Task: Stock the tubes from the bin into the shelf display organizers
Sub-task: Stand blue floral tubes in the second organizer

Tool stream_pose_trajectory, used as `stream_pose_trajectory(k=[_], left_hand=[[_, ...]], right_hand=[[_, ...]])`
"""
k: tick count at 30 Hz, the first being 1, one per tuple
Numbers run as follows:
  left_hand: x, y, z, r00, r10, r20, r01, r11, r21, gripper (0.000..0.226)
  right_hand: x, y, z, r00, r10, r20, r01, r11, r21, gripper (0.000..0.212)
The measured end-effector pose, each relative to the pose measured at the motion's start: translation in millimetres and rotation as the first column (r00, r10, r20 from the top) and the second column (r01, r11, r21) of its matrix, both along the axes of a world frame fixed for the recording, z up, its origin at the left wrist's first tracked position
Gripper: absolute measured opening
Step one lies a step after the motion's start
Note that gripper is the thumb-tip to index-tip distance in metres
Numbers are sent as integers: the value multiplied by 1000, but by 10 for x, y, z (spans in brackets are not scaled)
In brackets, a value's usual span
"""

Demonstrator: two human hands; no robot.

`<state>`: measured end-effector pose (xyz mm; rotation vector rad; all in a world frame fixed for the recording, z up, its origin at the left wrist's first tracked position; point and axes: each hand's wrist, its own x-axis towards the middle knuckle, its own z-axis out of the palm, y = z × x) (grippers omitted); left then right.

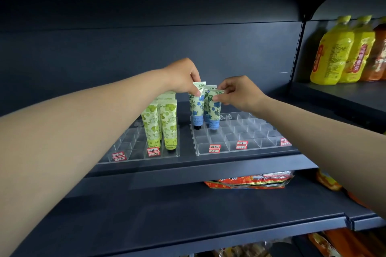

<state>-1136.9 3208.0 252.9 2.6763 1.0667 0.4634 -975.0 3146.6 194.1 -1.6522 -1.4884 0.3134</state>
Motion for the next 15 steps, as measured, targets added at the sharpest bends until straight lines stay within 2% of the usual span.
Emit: stream_pose_trajectory(k=[7, 15], left_hand=[[38, 43, -104, 999, 53, 3, -53, 999, -3, 20], [99, 28, -68, 993, 59, -104, -55, 998, 44, 24]], right_hand=[[-46, 19, -13, 998, -57, 32, 56, 998, 42, 18], [-54, 15, 8, 995, -77, 56, 75, 997, 32, 19]])
